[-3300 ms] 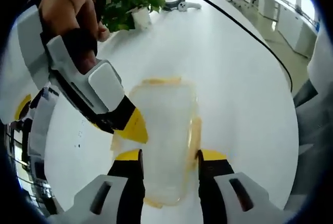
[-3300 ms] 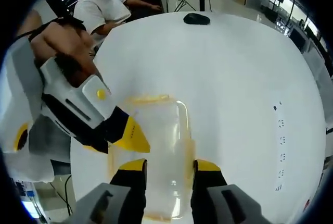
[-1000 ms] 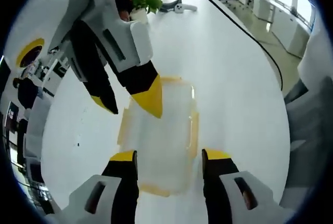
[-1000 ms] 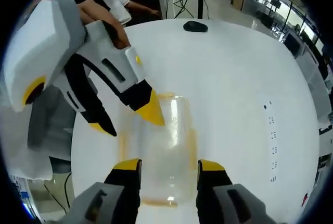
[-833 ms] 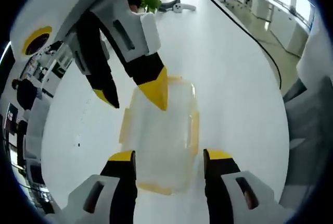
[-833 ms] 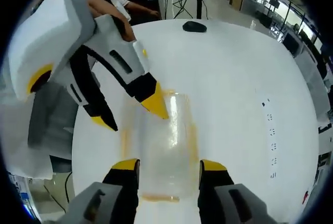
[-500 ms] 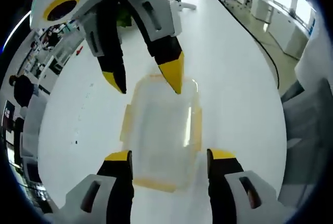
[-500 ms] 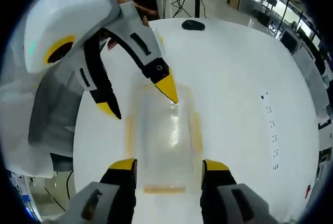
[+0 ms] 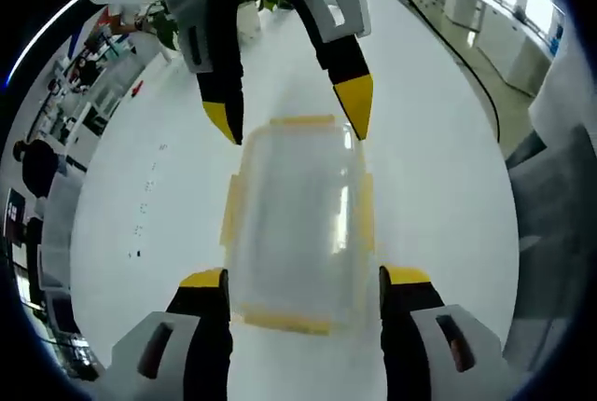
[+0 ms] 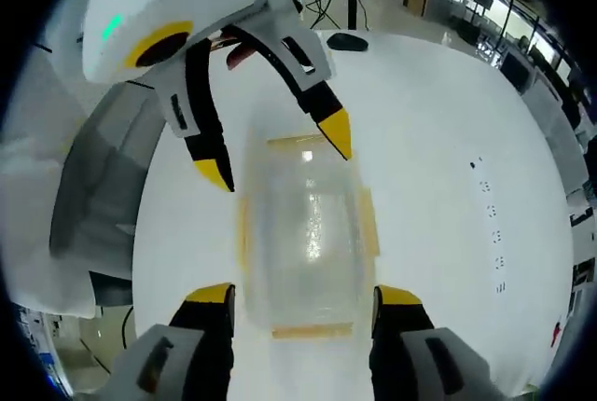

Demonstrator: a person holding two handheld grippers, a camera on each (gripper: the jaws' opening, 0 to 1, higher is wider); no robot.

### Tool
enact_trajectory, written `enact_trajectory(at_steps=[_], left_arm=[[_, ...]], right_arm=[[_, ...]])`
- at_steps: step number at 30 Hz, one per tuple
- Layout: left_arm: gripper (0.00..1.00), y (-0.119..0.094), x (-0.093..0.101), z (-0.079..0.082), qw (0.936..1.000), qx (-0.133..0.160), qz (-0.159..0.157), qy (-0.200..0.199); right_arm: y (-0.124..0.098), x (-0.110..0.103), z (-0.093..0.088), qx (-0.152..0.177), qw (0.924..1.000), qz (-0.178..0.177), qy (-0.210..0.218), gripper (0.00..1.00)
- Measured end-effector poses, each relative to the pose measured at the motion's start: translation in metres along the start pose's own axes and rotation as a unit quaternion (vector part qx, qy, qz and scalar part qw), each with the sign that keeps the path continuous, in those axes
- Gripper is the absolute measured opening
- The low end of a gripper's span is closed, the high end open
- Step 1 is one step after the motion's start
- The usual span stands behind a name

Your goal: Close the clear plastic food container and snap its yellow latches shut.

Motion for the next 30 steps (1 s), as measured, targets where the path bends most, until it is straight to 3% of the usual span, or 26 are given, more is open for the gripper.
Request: enact_trajectory(at_steps=[13,21,30], left_arm=[[0.79,0.011,-0.004,-0.005,0.9998,-0.018,0.009,0.006],[0.80,0.021,-0.005,-0.005,0.9995,-0.027,0.010,0.016],[0.81,0.031,-0.005,-0.011,0.9989,-0.042,0.003,0.022]], right_arm=[[0.014,-0.010,-0.007,-0.003,0.9994,-0.028,-0.020,0.69],[0.020,-0.008,-0.010,-0.006,0.9971,-0.059,-0.048,0.72],[0.028,-0.007,-0.015,-0.008,0.9966,-0.066,-0.048,0.72]])
Point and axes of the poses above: the point that each gripper's makers call its tool centre point, and the gripper's own axes: y roughly forward along the fingers, x roughly to its right, z roughly out of its top, the point moved 9 cm from there along -y, roughly backward along the fingers, and after that the axes turned 6 degrees about y, right-handed, at the moved point
